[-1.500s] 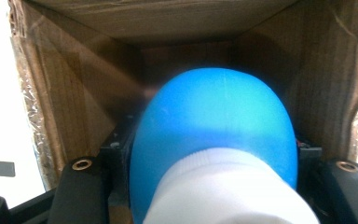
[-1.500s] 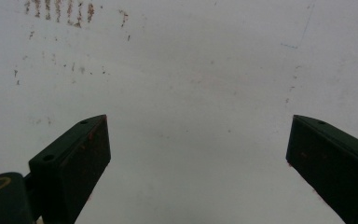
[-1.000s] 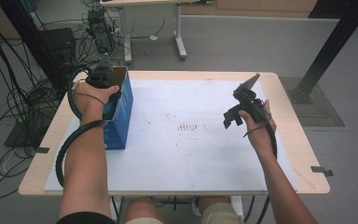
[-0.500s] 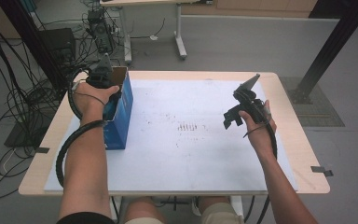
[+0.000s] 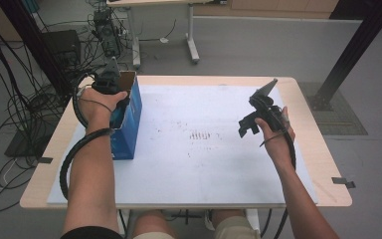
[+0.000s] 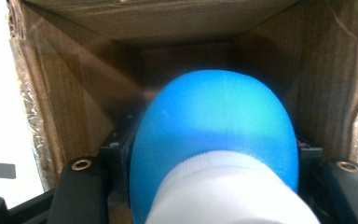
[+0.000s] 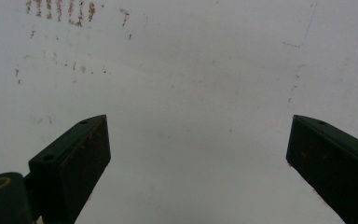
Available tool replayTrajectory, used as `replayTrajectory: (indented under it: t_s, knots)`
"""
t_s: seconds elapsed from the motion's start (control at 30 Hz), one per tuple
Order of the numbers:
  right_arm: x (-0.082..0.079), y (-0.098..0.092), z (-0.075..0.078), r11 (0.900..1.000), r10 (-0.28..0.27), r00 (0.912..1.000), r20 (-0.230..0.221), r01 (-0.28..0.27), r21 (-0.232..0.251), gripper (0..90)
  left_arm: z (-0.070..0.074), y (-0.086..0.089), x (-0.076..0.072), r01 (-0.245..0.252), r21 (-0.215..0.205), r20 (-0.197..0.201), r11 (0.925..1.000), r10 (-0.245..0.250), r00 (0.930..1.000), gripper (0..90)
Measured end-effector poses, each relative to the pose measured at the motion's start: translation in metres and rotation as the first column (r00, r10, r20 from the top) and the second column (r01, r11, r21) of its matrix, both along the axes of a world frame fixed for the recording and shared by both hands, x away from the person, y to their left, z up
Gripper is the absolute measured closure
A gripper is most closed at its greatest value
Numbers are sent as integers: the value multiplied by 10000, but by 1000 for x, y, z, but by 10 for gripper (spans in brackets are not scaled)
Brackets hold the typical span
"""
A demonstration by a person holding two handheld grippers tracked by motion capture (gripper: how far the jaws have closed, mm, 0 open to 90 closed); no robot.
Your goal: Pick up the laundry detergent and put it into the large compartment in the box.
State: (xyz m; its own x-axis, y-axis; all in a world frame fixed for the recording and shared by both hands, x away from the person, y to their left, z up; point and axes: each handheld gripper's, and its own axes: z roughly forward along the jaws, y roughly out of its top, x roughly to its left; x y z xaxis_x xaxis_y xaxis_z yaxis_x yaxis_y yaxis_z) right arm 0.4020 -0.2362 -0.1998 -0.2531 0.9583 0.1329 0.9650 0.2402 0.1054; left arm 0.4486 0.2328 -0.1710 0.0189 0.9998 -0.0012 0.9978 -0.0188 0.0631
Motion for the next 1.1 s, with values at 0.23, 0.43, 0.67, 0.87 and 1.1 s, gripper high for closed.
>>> replayTrajectory:
  t_s: [0.23,0.43,0.67,0.87,1.1]
  knots:
    - [0,-1,0,10000,6,10000,25,-6,14,61,0,-1,0,26,53,4,10000,-26,10000,361]
    - [-1,-1,1,10000,-11,10000,49,11,-19,61,1,-2,-1,25,92,65,10000,-26,10000,359]
    - [0,1,2,10000,17,10000,43,-17,-9,61,5,-3,-3,8,160,189,9999,-11,9998,355]
    - [0,2,1,10000,40,10000,27,-40,-6,61,8,-5,-4,87,214,250,9997,-93,9996,357]
    - [0,1,2,10000,18,10000,58,-18,-6,61,10,-6,-5,48,230,264,9997,-55,9996,357]
